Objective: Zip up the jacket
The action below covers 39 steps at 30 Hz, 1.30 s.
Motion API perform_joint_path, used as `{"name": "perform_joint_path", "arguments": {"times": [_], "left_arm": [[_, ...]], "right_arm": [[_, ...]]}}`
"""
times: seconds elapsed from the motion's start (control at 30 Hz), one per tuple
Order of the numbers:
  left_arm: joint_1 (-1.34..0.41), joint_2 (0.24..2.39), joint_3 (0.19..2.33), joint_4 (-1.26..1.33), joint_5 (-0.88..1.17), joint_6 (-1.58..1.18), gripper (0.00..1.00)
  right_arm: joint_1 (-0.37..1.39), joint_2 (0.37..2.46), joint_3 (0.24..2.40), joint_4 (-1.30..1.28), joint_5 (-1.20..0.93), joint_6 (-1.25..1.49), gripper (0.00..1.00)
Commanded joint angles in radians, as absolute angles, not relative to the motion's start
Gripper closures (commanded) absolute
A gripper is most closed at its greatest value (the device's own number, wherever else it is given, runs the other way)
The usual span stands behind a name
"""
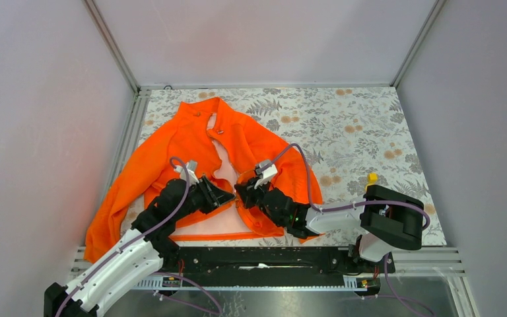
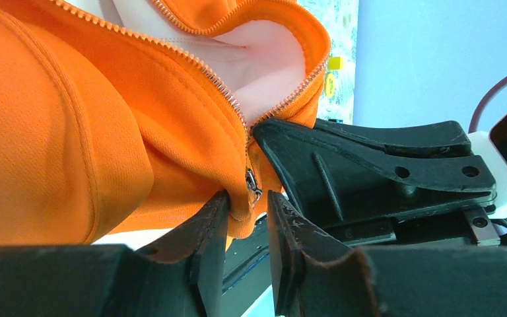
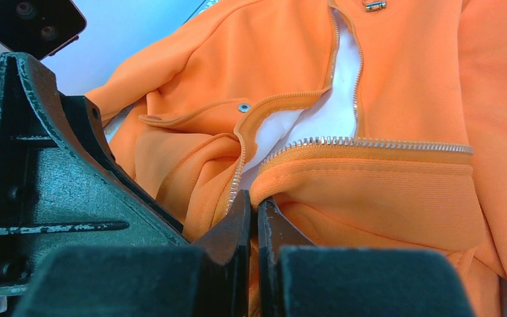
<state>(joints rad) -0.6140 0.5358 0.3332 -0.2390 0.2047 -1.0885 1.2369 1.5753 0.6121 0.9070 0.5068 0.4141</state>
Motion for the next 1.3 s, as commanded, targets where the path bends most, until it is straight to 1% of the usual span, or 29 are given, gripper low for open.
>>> {"name": "perform_joint_path", "arguments": {"times": [0.0, 0.27, 0.47, 0.63, 0.83, 0.93, 1.13, 1.27], "left_arm": [[-0.618, 0.522, 0.337, -0.203, 0.201, -1.133, 0.72], [-0.618, 0.541, 0.337, -0.247, 0.204, -1.146, 0.73], [-0.618, 0.557, 0.332, -0.227, 0.224, -1.135, 0.83], [-0.618, 0.555, 0.331, -0.242, 0.232, -1.115, 0.88], [-0.618, 0.534, 0.321, -0.246, 0.236, -1.119, 0.85], [-0.618, 0.531, 0.321, -0.252, 0.229, -1.115, 0.86], [-0.618, 0.555, 0.315, -0.238, 0.235, -1.106, 0.81], [-0.618, 0.557, 0.313, -0.235, 0.232, -1.101, 0.81]], "right_arm": [[1.236, 1.559, 0.620, 0.948, 0.512, 0.434, 1.00], [1.235, 1.565, 0.631, 0.948, 0.513, 0.433, 1.00], [1.235, 1.578, 0.651, 0.925, 0.535, 0.449, 1.00], [1.237, 1.594, 0.678, 0.885, 0.580, 0.490, 1.00], [1.243, 1.613, 0.692, 0.879, 0.586, 0.515, 1.00], [1.243, 1.614, 0.694, 0.879, 0.587, 0.521, 1.00], [1.245, 1.614, 0.702, 0.866, 0.588, 0.533, 1.00], [1.244, 1.617, 0.706, 0.864, 0.588, 0.537, 1.00]]}}
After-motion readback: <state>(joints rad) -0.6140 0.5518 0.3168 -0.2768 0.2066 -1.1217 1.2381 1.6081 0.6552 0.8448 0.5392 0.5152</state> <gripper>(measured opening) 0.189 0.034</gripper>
